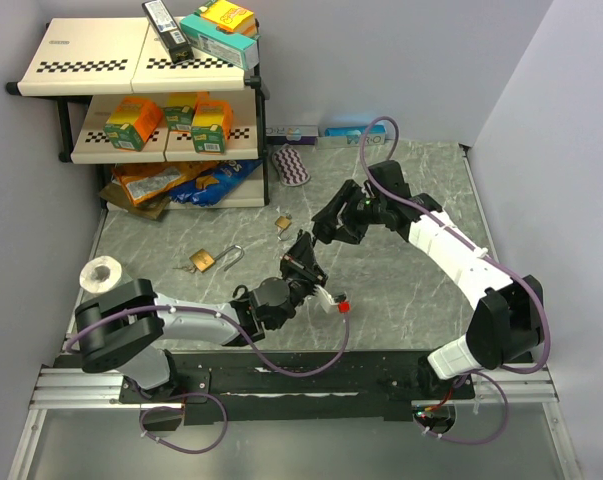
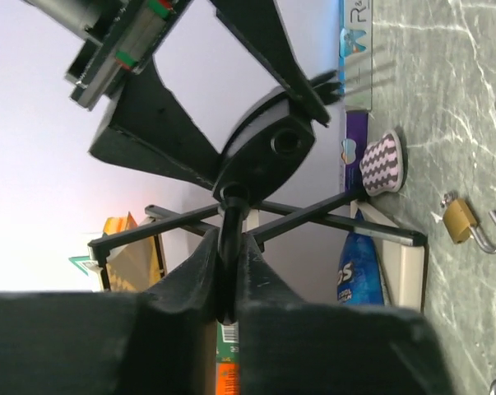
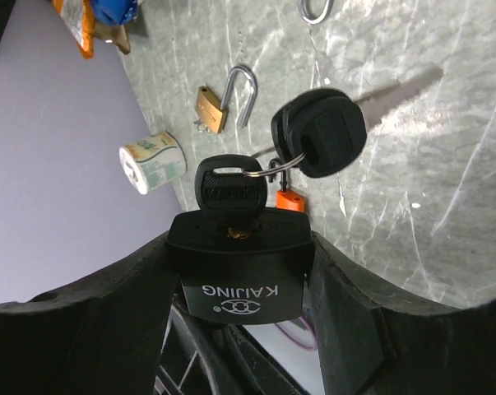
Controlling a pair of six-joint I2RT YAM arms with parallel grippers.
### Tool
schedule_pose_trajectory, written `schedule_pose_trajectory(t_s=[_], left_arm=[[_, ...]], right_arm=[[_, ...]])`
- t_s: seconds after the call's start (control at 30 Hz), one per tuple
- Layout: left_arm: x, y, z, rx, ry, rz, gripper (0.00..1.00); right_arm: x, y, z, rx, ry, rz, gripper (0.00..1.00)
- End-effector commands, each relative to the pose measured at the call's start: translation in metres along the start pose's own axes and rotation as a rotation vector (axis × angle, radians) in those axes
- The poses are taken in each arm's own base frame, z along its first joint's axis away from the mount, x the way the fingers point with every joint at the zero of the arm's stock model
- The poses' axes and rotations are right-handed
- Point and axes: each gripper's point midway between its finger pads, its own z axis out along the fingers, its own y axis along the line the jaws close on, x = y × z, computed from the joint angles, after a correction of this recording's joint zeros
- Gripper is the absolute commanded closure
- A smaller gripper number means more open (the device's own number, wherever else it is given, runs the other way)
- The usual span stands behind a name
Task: Lock with the key
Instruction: Lock the lock.
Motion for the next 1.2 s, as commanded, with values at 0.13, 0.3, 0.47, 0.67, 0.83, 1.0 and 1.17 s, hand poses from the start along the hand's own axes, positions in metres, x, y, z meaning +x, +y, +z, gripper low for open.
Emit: schedule_pose_trajectory(t_s=[0.13,0.3,0.47,0.67,0.83,1.0,1.17], left_arm=[[0.002,0.013,0.003,-0.042,0.032,-0.061,0.99],[0.006,0.019,0.002,-0.044,0.051,-0.115,0.99],[0.010,0.041,0.005,-0.046,0.080,-0.290,0.99],[0.012,0.076,0.009,0.064,0.078,-0.683,0.99],[0.009,0.109,-0.010,0.084,-0.009,-0.966,0.99],[0.004,0.156,-0.041,0.075,-0.208,-1.252,0.99],[0.001,0.180,-0.058,0.095,-0.310,-1.406,0.99]], right_arm=[[0.010,0.044,-0.020,-0.210,0.037,-0.034,0.30],[-0.001,0.046,-0.025,-0.247,0.022,-0.041,0.00],[-0.027,0.034,-0.034,-0.273,-0.031,-0.080,0.00],[-0.064,0.025,-0.067,-0.350,-0.166,-0.321,0.00],[-0.082,0.036,-0.114,-0.502,-0.220,-0.519,0.00],[-0.089,0.035,-0.165,-0.645,-0.296,-0.702,0.00],[-0.058,0.043,-0.181,-0.744,-0.261,-0.884,0.00]])
